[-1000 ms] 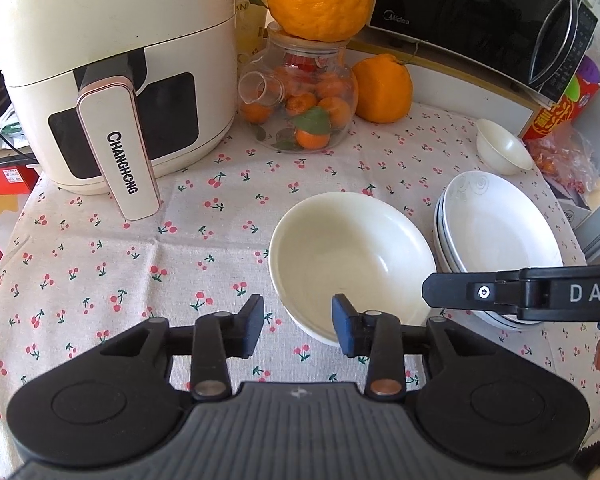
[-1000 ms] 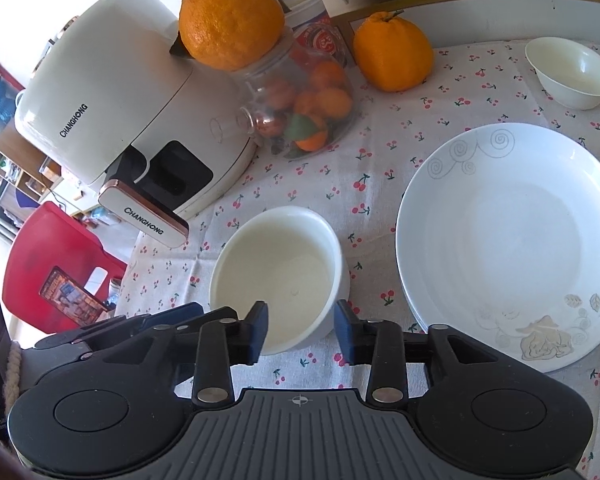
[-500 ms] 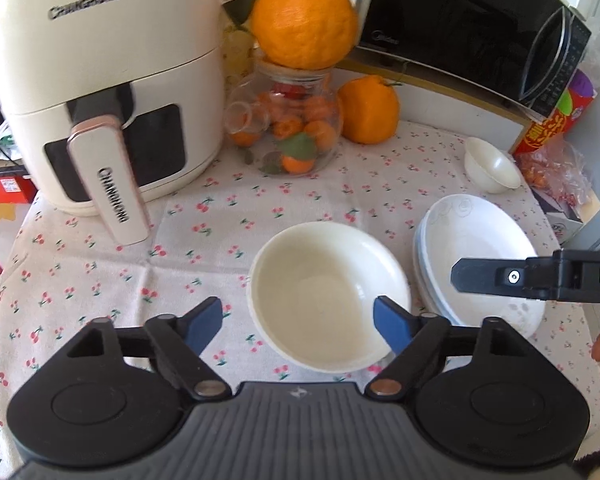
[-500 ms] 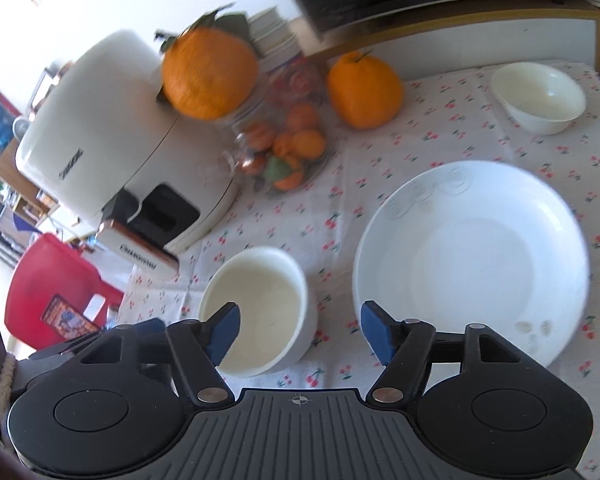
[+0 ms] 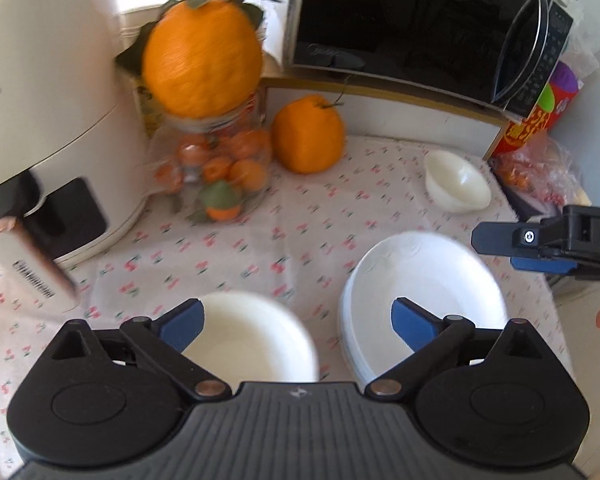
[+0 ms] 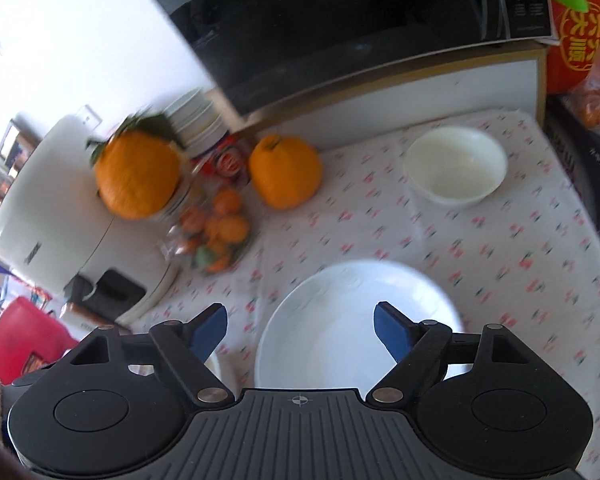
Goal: Organize plates and bowls
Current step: 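Move both tools to the third white bowl beside the microwave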
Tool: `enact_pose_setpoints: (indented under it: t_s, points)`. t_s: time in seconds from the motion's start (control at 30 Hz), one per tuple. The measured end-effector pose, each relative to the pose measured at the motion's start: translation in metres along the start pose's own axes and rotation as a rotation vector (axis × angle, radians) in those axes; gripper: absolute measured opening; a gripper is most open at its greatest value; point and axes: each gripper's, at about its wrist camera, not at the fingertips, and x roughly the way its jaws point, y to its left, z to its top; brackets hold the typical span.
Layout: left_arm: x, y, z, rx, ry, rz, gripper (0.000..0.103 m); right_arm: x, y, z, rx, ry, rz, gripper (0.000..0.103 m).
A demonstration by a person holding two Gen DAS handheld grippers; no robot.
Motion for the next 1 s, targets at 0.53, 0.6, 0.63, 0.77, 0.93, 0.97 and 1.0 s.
enact_pose_setpoints:
  t_s: [0.53, 0.6, 0.63, 0.77, 0.93, 0.97, 1.0]
  points:
    - [0.076, -0.087, 0.062, 0.025, -0.034, -0.014, 0.102, 0.024, -0.128, 0.061, 0.253, -0.054, -0.031, 0.089]
    - [0.091, -0.095, 0.069, 0.012, -0.028, -0.018, 0.102, 0.033, -0.144, 0.066, 0.292, -0.055, -0.004, 0.089]
    - [0.099, -0.099, 0.072, 0.007, -0.023, -0.023, 0.102, 0.037, -0.152, 0.067, 0.315, -0.062, 0.006, 0.089]
    - [0.129, -0.114, 0.083, 0.003, 0.003, -0.027, 0.099, 0.057, -0.178, 0.07, 0.387, -0.076, 0.029, 0.088]
    - [0.161, -0.129, 0.093, 0.003, 0.021, -0.048, 0.087, 0.078, -0.202, 0.071, 0.45, -0.081, 0.021, 0.083]
    - [0.166, -0.131, 0.095, 0.004, 0.024, -0.051, 0.083, 0.081, -0.205, 0.071, 0.458, -0.081, 0.02, 0.08]
    - [0.169, -0.134, 0.096, 0.003, 0.027, -0.055, 0.081, 0.083, -0.207, 0.071, 0.464, -0.084, 0.021, 0.078]
